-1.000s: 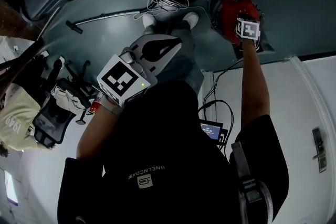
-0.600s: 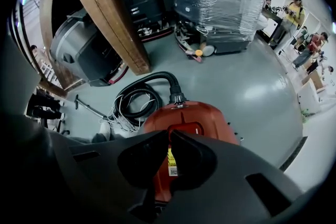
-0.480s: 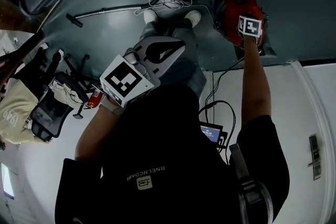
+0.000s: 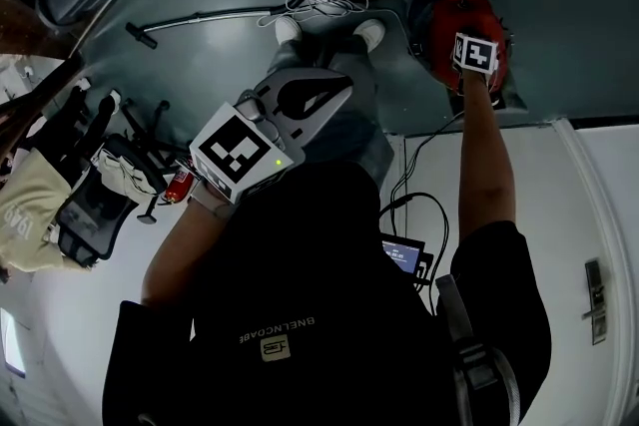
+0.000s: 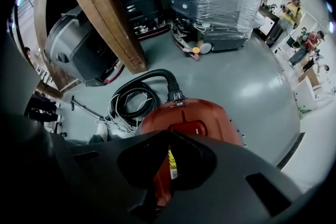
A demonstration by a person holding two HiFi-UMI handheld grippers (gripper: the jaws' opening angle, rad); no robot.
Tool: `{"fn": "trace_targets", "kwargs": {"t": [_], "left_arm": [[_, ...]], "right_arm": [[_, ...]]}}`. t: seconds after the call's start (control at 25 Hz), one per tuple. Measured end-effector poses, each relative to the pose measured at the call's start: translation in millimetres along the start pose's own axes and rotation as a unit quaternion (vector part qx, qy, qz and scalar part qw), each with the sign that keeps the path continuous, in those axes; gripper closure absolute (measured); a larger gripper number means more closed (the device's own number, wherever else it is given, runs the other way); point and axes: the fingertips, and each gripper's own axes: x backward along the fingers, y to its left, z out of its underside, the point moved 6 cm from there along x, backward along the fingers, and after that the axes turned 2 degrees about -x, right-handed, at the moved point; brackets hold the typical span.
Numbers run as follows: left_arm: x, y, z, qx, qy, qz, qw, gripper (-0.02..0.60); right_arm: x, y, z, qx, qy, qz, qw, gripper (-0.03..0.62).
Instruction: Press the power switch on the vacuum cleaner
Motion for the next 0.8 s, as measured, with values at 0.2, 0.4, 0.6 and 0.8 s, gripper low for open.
{"fn": "trace_targets", "kwargs": {"t": [0.2, 0.4, 0.6, 0.8], "left_arm": [[13.1, -0.1, -3.6, -0.003, -0.006, 0.001, 1.0000, 0.566], [27.0, -0.1, -10.8, -0.006, -0.014, 0.005, 0.9999, 0.566], [36.7, -3.1, -19.6, -0.019, -0.007, 0.017, 0.9997, 0.566], [47.9, -8.0, -32.2, -0.029, -0.018, 0.027, 0.9991, 0.566]], "right_arm": [[13.7, -3.8, -2.3, -0.021, 0.000, 0.003, 1.000, 0.560], [39.0, -5.8, -0.3, -0.028, -0.005, 0.013, 1.000, 0.560], [71.6, -1.1, -7.0, -0.031, -0.028, 0.015, 0.999, 0.560], [128.8, 12.7, -22.6, -0.037, -0.065, 0.009, 0.997, 0.560]]}}
